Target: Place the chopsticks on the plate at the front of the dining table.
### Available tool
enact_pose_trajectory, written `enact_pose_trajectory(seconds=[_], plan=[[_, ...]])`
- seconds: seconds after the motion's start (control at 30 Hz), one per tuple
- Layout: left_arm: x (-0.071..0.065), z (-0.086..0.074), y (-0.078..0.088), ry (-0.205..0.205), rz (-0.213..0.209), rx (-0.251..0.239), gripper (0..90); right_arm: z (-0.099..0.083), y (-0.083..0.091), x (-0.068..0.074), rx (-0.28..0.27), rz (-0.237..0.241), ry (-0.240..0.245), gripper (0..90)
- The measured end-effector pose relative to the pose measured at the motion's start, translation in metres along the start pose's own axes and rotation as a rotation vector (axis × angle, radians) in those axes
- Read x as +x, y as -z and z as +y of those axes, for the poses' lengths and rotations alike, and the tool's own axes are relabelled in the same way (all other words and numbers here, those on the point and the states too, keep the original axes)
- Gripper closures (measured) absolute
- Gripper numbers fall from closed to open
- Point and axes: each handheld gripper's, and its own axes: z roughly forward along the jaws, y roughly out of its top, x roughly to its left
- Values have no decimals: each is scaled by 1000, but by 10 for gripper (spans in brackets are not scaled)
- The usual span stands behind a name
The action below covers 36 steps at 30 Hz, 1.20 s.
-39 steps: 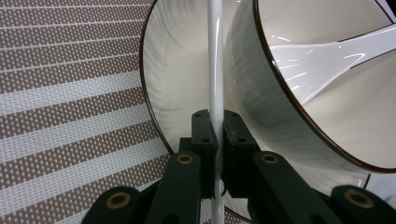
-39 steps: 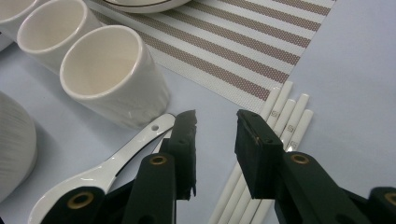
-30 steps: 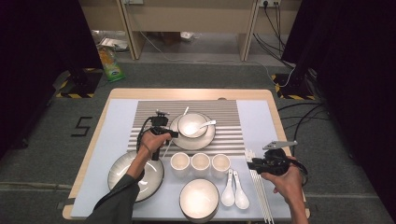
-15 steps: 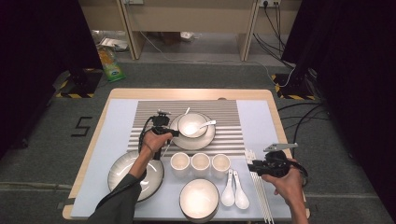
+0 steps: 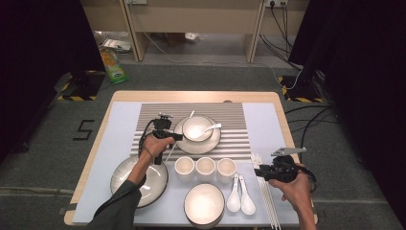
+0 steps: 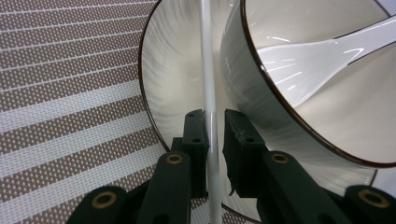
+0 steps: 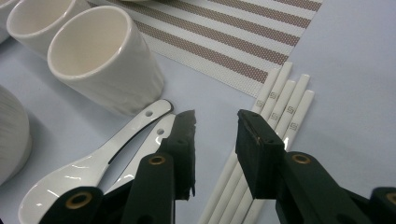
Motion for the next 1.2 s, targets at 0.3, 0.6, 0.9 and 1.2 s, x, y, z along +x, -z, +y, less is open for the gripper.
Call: enact_pose_trajectory(seconds=[0.3, 0.6, 0.9, 1.2], plan=[[-5, -2, 25, -73, -8, 3, 755, -4, 3, -2, -8, -3, -11, 666], [3, -13, 30, -84, -6, 33, 745, -10, 2, -6, -2, -2, -14, 666], [7, -23, 31, -84, -28, 83, 764, -12, -1, -8, 1, -1, -20, 662], [5, -24, 26, -67, -30, 92, 832, -14, -4, -7, 7, 2, -27, 656]])
